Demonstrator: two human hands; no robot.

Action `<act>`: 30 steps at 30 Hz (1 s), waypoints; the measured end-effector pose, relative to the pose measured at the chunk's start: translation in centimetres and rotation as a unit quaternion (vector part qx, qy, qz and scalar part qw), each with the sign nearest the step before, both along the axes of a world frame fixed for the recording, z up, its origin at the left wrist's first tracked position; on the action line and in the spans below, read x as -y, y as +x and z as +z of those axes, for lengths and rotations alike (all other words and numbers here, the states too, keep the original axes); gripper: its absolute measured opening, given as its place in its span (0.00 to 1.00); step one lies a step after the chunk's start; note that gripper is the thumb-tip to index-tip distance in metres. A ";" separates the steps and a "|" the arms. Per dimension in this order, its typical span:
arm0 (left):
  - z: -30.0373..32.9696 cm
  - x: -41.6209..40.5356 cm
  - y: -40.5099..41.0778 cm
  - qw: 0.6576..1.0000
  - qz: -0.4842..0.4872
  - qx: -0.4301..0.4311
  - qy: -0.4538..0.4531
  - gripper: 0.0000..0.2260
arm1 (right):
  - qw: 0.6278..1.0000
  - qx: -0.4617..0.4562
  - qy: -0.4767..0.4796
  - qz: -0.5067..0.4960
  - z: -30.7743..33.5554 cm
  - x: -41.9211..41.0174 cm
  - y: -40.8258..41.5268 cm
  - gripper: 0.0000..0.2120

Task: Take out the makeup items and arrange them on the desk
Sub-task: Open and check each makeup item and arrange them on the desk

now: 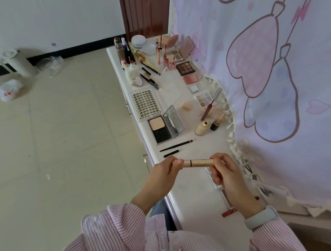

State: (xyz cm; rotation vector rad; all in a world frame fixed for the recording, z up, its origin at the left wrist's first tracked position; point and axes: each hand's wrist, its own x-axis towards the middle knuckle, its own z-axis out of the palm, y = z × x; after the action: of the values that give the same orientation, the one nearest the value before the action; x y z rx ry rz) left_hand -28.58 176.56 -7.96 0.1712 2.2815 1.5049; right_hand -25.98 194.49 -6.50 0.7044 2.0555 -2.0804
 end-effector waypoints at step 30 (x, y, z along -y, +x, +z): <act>-0.7 0.5 0.1 0.999 0.013 0.012 0.033 0.05 | 0.999 0.027 0.026 -0.006 -0.5 -0.1 -0.3 0.09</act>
State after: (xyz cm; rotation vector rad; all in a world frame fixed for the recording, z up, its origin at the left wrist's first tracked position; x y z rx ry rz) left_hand -28.46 176.09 -8.66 0.1408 2.2243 1.5893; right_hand -26.26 194.64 -7.02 0.7755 2.0882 -1.9978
